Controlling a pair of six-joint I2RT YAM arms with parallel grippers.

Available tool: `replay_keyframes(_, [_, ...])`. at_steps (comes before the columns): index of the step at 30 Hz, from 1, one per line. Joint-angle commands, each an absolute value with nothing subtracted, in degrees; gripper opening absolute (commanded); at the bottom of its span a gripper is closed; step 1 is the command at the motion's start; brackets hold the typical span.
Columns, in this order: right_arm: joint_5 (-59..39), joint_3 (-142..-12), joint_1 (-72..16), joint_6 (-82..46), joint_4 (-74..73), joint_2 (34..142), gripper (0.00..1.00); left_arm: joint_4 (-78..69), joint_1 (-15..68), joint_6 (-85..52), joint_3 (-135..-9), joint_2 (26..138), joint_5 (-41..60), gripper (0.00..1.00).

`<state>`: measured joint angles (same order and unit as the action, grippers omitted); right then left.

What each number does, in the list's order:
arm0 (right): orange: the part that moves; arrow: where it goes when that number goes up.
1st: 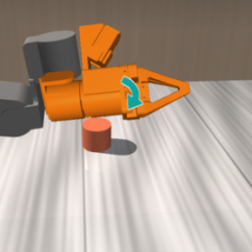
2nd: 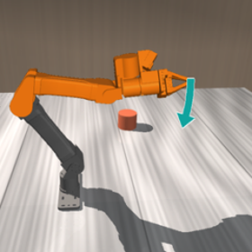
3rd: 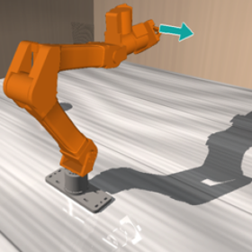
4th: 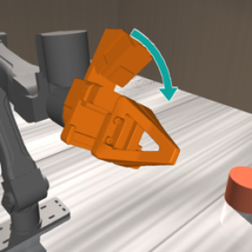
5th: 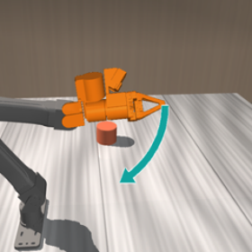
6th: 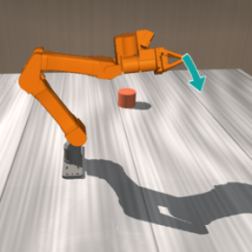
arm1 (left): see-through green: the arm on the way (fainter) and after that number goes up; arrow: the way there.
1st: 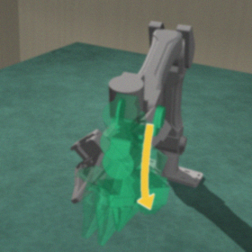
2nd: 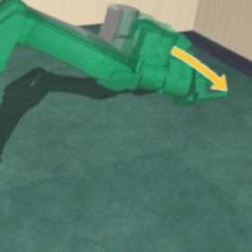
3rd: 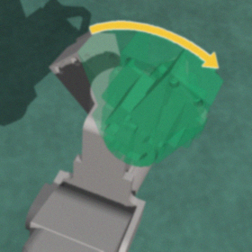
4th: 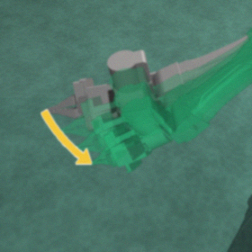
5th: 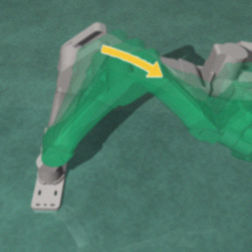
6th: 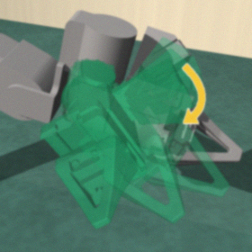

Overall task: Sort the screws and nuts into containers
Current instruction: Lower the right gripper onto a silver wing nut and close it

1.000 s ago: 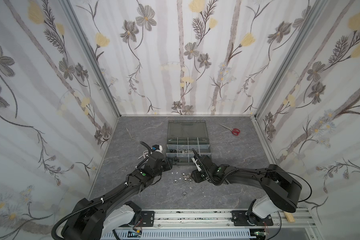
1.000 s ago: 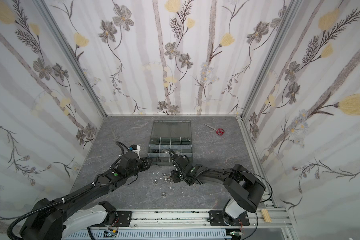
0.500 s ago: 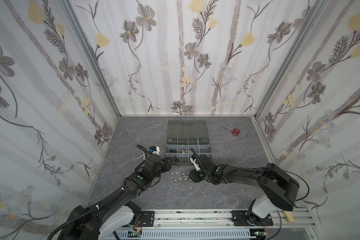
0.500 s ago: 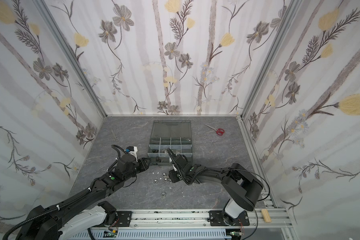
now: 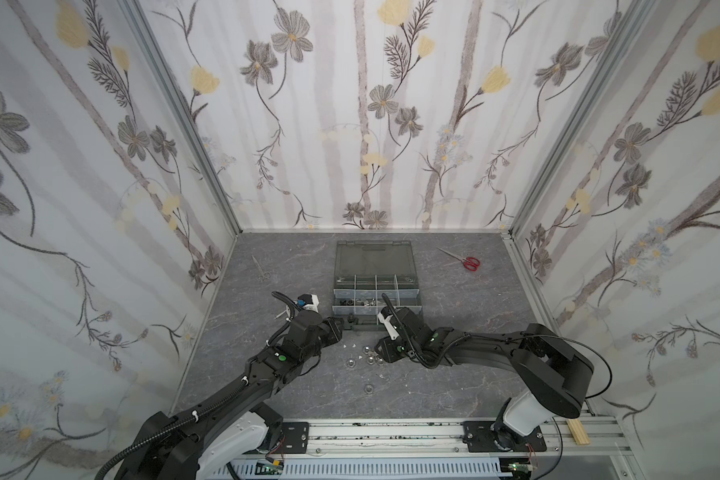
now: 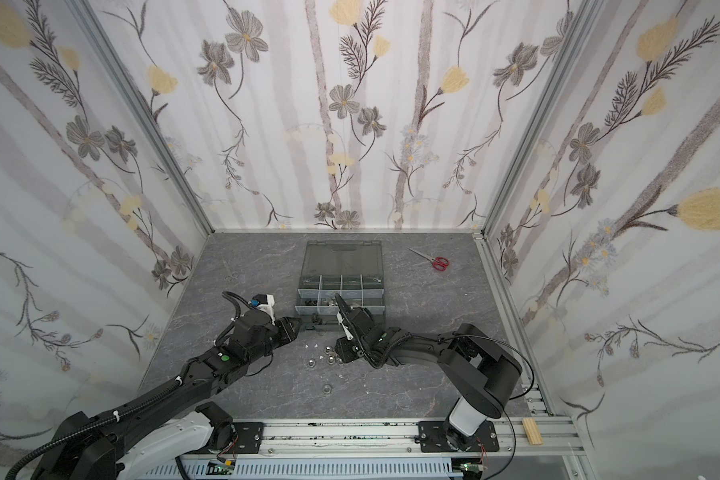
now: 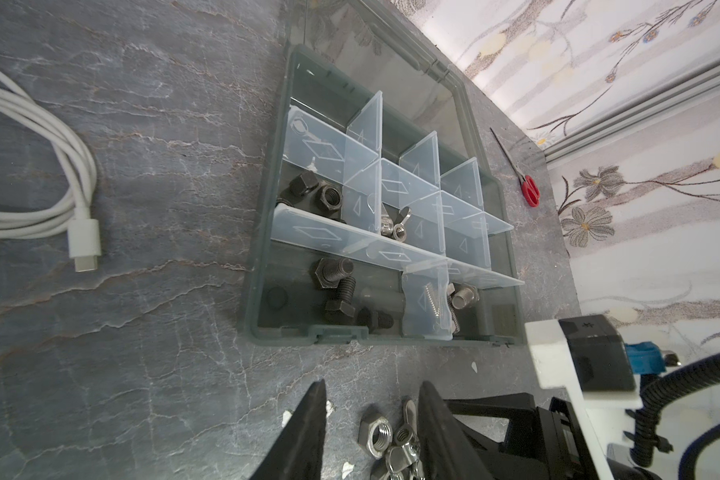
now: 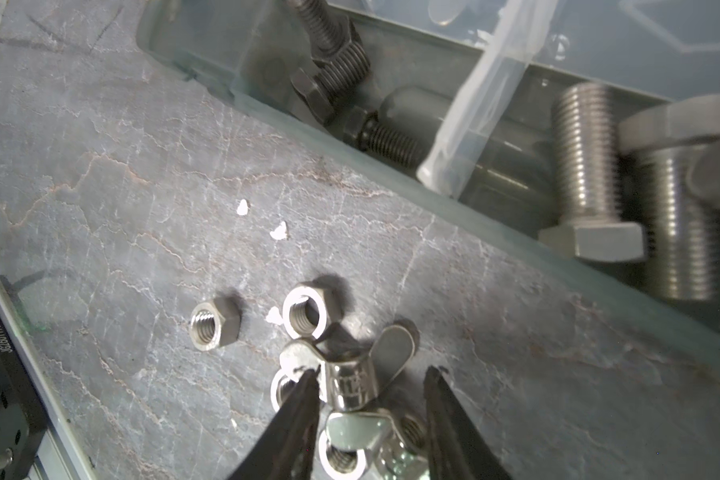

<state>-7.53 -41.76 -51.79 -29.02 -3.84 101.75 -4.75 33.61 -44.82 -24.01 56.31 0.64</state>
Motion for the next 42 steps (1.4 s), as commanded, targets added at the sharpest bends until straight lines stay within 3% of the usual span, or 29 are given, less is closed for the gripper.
replay_keyframes(1, [-8.0, -40.14, -51.81, -30.31, -5.82, 100.55, 0.43, -7.11, 33.57, -45.26, -23.78, 56.16, 0.22, 0.4])
replay_keyframes(16, [-6.7, -37.51, -52.56, -30.7, -3.34, 96.88, 0.4, -8.17, 33.57, -45.7, -23.86, 56.03, 0.53, 0.4])
replay_keyframes(24, [3.31, -39.98, -52.58, -27.18, 3.93, 95.41, 0.45, -8.51, 33.57, -46.36, -23.55, 56.21, 0.26, 0.4])
replay_keyframes(42, [0.73, -40.08, -54.81, -22.43, 4.22, 96.85, 0.43, -9.83, 33.57, -46.59, -23.2, 56.24, -0.31, 0.4])
